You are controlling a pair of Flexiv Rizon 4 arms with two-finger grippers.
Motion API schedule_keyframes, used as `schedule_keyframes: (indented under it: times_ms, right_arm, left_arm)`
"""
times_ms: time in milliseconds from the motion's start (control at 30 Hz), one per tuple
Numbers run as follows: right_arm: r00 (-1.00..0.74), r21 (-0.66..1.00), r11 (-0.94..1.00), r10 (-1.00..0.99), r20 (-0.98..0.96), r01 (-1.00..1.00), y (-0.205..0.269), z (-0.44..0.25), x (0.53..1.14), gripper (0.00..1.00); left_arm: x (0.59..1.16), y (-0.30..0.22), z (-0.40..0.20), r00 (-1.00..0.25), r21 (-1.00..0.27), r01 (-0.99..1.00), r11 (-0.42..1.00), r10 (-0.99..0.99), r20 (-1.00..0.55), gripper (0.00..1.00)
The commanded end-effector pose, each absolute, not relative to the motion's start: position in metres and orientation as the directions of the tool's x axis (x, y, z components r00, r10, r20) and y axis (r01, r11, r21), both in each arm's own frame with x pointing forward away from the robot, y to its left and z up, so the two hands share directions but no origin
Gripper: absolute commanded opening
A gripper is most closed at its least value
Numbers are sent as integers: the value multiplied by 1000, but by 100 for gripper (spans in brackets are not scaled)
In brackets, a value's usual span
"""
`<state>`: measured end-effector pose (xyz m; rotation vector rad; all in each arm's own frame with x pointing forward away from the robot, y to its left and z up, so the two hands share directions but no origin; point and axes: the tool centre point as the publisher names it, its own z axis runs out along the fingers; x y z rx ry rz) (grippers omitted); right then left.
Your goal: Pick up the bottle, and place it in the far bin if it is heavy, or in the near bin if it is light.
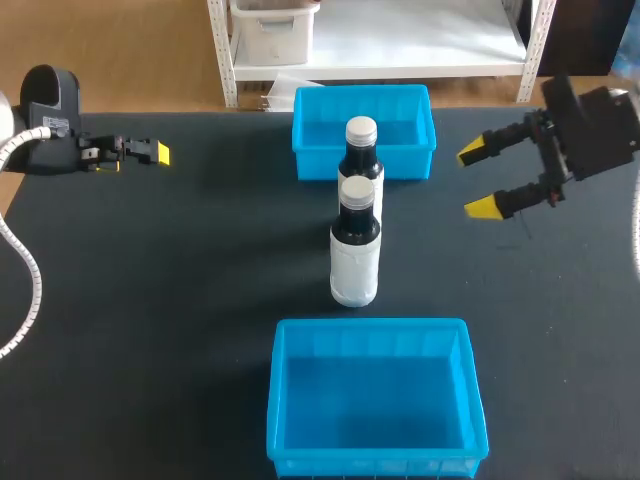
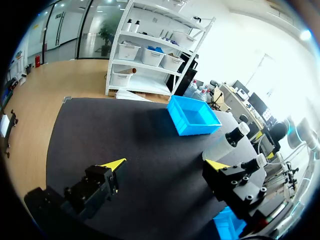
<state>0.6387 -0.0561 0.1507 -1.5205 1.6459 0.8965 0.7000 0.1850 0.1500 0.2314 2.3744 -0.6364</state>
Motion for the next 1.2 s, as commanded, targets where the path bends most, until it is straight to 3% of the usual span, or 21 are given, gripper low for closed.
schedule_keyframes:
  times_ms: [33,633,1200]
  right_arm:
    - [-49,30,47,-495,-868,-998,-38,144,640,100]
    - [-39,59,-26,-474,-880,-998,28,130,630,100]
    - [-72,89,-17,-456,-887,-996,61,124,622,100]
  left_arm:
    - [700,185,150,-767,-383,321,866,0,-642,100]
    - [700,185,150,-767,-383,321,866,0,-642,100]
    - [700,185,150,-767,-383,321,866,0,-642,100]
